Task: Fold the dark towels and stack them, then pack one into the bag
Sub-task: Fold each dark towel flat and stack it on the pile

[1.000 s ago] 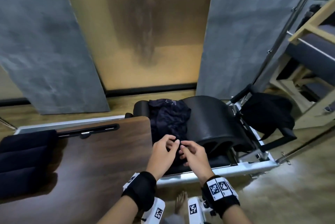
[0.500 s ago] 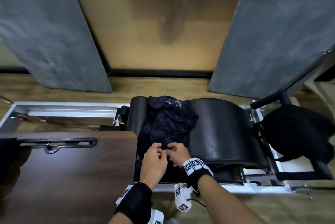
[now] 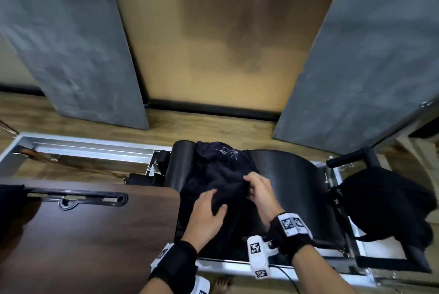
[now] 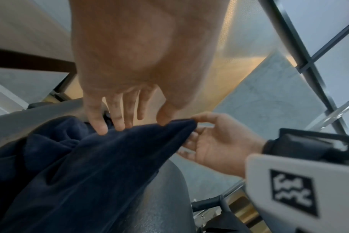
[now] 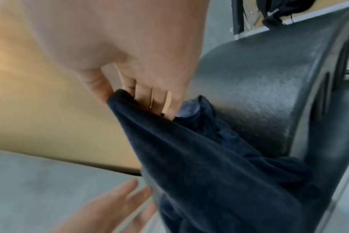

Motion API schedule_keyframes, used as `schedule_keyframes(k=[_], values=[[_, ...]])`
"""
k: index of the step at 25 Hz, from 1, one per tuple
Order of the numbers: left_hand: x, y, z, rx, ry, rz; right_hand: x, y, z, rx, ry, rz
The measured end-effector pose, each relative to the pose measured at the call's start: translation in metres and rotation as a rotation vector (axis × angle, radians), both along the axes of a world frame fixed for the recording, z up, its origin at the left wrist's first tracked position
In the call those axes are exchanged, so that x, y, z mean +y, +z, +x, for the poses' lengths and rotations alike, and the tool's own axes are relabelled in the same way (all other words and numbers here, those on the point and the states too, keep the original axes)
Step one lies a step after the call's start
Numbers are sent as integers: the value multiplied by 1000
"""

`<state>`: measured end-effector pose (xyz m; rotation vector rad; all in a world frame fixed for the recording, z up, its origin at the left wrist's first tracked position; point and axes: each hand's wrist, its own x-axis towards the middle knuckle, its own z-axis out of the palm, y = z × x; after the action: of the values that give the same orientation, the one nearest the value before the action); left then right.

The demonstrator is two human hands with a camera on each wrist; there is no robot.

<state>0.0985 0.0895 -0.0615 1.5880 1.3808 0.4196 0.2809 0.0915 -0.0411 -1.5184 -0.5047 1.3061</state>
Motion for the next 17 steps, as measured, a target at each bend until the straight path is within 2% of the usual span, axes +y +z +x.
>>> schedule_keyframes(k=[4,7,9,14,17], values=[[2,44,21,-132,-108,74,-12,81,13,80,82,179],[-5,91,32,-320,-137,105,-30,135,13,57,139,303],[-12,122,33,-413,-132,202,-47,170,8,21,155,401],[-40,190,8,-550,-112,504,-109,233,-6,-112,120,582],[-71,221,-17,-639,-153,524,-155,248,-25,-137,137,653]])
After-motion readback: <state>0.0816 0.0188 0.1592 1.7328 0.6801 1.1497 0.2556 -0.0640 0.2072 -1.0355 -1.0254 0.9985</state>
